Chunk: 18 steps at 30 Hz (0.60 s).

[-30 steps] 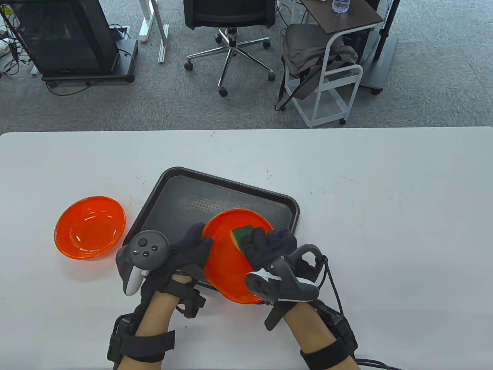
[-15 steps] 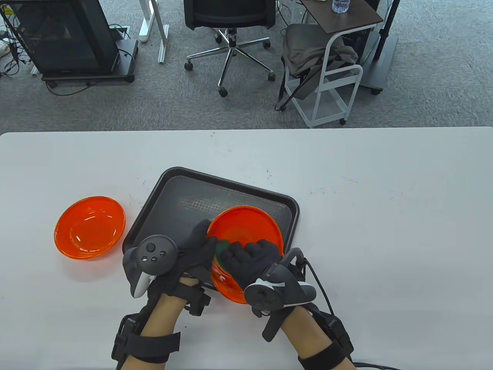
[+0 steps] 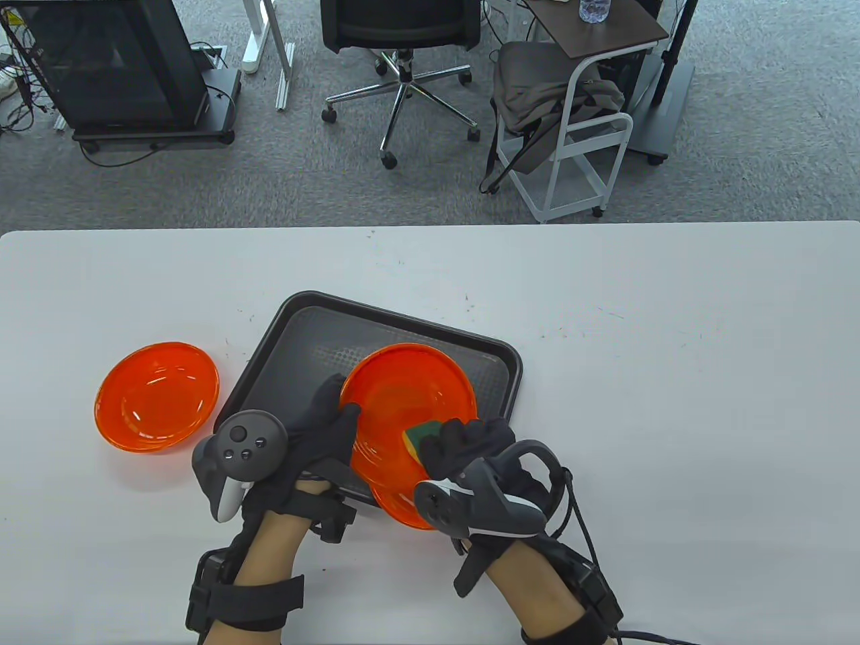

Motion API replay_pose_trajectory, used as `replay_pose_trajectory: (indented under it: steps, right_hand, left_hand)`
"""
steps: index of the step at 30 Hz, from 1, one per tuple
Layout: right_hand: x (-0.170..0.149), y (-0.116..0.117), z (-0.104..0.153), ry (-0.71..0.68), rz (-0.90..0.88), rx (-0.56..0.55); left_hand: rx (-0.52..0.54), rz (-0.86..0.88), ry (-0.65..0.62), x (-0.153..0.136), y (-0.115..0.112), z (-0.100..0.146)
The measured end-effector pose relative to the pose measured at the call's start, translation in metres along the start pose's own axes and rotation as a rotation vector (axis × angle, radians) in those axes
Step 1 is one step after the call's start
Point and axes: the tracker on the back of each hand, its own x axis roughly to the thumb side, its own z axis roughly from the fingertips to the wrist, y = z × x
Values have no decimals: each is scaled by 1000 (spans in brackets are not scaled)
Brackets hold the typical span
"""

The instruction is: Wipe bowl with sponge

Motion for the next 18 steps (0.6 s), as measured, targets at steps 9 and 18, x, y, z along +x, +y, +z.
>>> replay_pose_trajectory:
  steps: [9,18]
  right_hand:
    - [-14,6,-6,67,68,-58]
    - [-20,1,-2,23,-31,-274]
  left_hand:
    - [-75,-12,-11,6,-13,-1]
    - [-107,30,-70,18,-35,0]
